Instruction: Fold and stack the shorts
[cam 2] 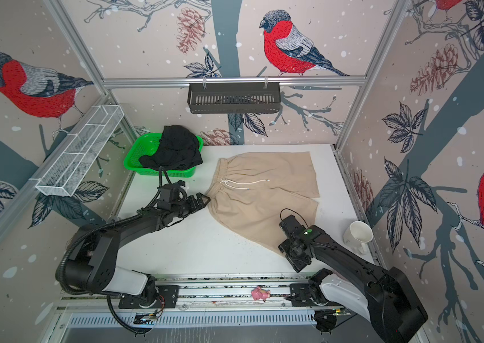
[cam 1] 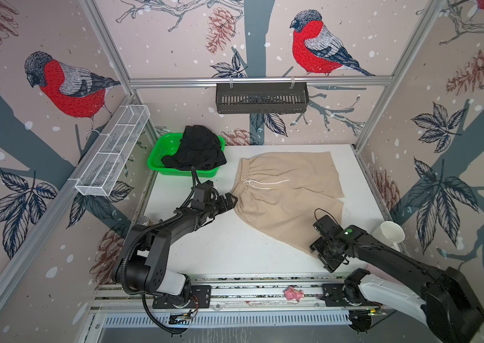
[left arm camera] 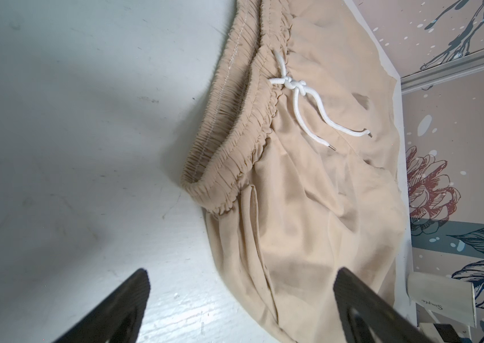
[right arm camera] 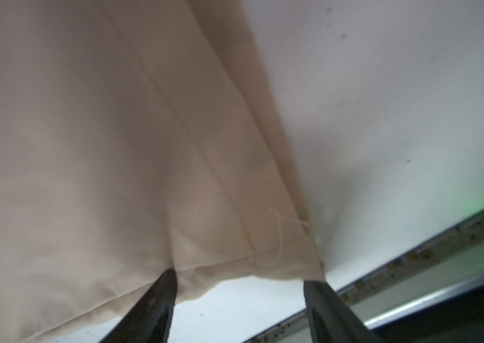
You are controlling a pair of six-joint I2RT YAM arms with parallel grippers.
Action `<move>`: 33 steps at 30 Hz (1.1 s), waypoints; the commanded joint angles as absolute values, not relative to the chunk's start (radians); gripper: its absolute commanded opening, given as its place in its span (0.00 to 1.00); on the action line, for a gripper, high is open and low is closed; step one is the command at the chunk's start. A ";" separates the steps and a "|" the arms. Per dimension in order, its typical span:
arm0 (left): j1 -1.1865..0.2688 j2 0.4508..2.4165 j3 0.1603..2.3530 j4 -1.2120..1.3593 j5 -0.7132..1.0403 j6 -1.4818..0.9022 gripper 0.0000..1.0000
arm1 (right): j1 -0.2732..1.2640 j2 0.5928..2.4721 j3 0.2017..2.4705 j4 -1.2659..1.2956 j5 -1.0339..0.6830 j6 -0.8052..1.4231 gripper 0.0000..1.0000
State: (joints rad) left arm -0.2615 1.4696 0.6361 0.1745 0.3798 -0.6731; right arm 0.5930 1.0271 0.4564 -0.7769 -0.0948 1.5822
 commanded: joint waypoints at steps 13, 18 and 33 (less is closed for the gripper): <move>-0.283 1.509 0.615 0.288 0.314 -0.683 0.96 | 0.663 1.000 0.360 -0.637 0.115 1.675 0.03; -0.289 1.546 0.620 0.337 0.292 -0.694 0.95 | 0.671 0.978 0.350 -0.627 0.145 1.665 0.02; -0.331 1.749 0.755 0.354 0.235 -0.655 0.78 | 0.696 0.902 0.339 -0.640 0.238 1.649 0.02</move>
